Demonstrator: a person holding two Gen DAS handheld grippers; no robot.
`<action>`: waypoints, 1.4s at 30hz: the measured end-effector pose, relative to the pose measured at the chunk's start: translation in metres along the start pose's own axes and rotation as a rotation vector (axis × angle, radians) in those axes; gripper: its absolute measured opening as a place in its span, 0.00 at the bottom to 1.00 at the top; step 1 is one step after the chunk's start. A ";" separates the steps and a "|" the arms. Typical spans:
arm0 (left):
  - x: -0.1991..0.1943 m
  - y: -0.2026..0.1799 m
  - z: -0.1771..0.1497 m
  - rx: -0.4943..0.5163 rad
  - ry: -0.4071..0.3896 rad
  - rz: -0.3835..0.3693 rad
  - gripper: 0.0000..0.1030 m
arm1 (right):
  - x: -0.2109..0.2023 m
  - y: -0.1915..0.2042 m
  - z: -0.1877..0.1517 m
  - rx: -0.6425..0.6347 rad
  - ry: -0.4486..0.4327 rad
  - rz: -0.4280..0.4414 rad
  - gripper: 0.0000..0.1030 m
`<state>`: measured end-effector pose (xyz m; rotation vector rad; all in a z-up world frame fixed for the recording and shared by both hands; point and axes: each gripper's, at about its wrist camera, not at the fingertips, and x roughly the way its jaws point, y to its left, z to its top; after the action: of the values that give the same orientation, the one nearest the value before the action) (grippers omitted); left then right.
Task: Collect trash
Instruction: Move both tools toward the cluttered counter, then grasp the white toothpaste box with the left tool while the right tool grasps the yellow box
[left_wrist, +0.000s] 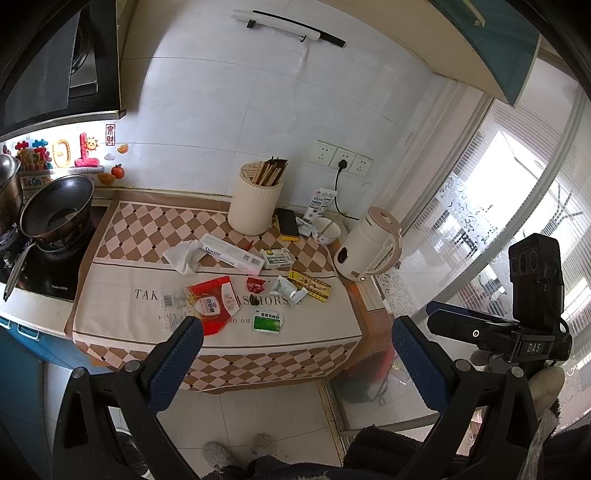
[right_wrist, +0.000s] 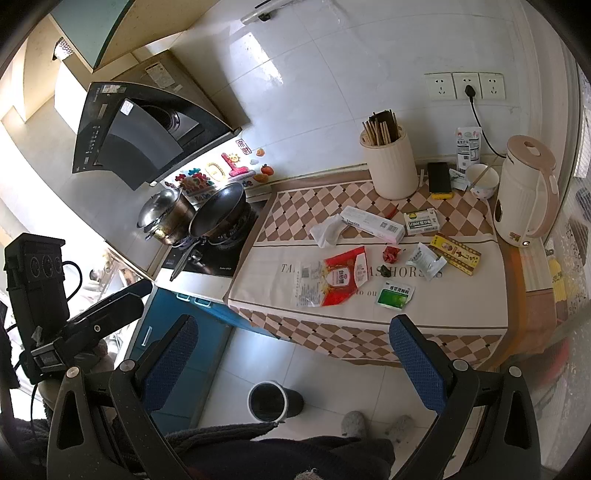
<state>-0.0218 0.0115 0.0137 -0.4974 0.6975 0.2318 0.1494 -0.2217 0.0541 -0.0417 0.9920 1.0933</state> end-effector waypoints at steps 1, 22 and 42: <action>0.000 0.000 0.000 0.000 0.000 -0.002 1.00 | 0.000 0.000 0.000 0.000 0.000 -0.001 1.00; 0.092 0.041 0.004 0.104 0.034 0.620 1.00 | 0.049 -0.030 0.004 0.147 -0.044 -0.229 1.00; 0.444 0.066 0.039 -0.095 0.493 0.799 1.00 | 0.355 -0.288 0.101 -0.234 0.543 -0.702 0.85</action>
<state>0.3074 0.1060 -0.2786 -0.3432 1.3582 0.9147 0.4657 -0.0625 -0.2525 -0.8527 1.1896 0.5372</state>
